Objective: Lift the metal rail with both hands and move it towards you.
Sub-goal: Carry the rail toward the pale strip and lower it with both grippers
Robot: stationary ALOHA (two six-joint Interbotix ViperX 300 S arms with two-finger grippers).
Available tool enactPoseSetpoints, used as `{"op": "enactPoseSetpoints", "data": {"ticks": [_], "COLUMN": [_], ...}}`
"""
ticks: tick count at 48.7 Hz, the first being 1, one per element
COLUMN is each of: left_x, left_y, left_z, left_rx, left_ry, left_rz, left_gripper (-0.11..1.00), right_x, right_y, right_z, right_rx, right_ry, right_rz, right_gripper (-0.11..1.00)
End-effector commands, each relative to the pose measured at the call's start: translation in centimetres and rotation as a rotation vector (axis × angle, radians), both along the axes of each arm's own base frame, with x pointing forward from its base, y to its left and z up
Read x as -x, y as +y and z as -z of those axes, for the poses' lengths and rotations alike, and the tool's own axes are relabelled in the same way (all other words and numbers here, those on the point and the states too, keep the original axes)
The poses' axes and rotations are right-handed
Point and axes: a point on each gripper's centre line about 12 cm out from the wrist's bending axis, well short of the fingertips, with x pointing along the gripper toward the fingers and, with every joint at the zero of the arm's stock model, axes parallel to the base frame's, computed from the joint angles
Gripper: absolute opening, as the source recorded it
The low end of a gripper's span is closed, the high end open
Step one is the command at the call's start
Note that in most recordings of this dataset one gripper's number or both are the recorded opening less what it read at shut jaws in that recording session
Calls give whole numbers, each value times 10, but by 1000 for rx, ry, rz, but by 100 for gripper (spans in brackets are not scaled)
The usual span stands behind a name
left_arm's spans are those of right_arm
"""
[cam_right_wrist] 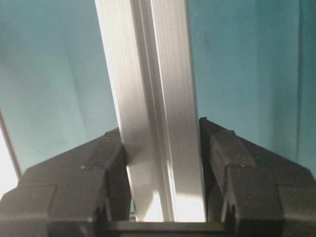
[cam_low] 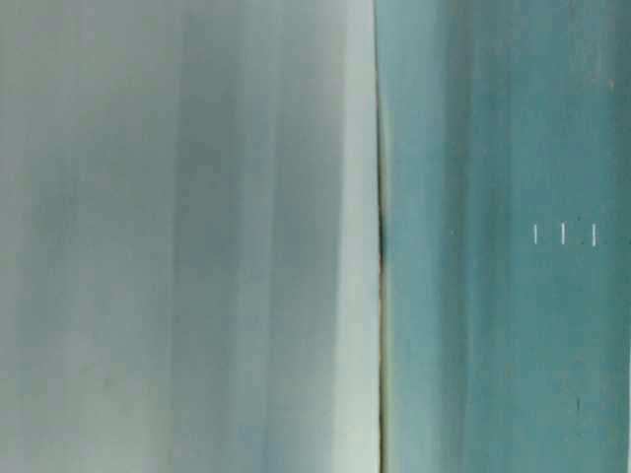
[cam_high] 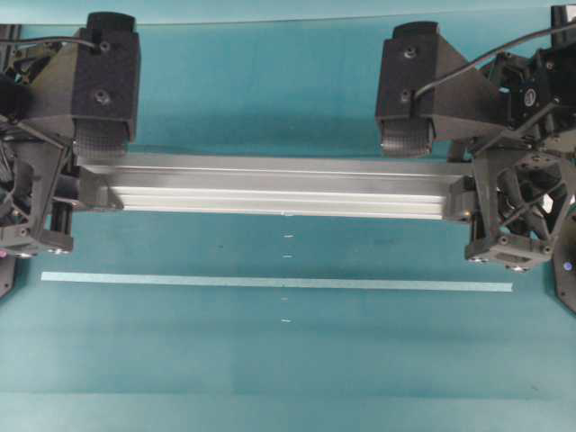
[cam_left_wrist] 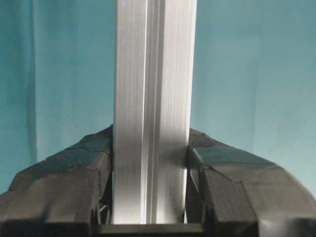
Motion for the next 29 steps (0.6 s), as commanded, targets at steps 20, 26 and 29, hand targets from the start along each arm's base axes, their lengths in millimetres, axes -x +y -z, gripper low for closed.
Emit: {"op": "enactPoseSetpoints", "data": {"ticks": [20,26,29], "left_x": [-5,-6,-6], "left_y": [1,3,3], "left_z": [54,92,109], "left_rx": [1,-1,0], "left_ry": [81,103,107], "left_rz": [-13,-17,-16], "left_gripper": [29,29,29], "right_x": [-2,-2,-2], "right_y": [-9,-11,-11], "right_z": [63,95,110], "right_rx": [18,25,28], "right_ry": [74,84,95], "right_rz": [60,52,48], "right_gripper": [37,37,37]}}
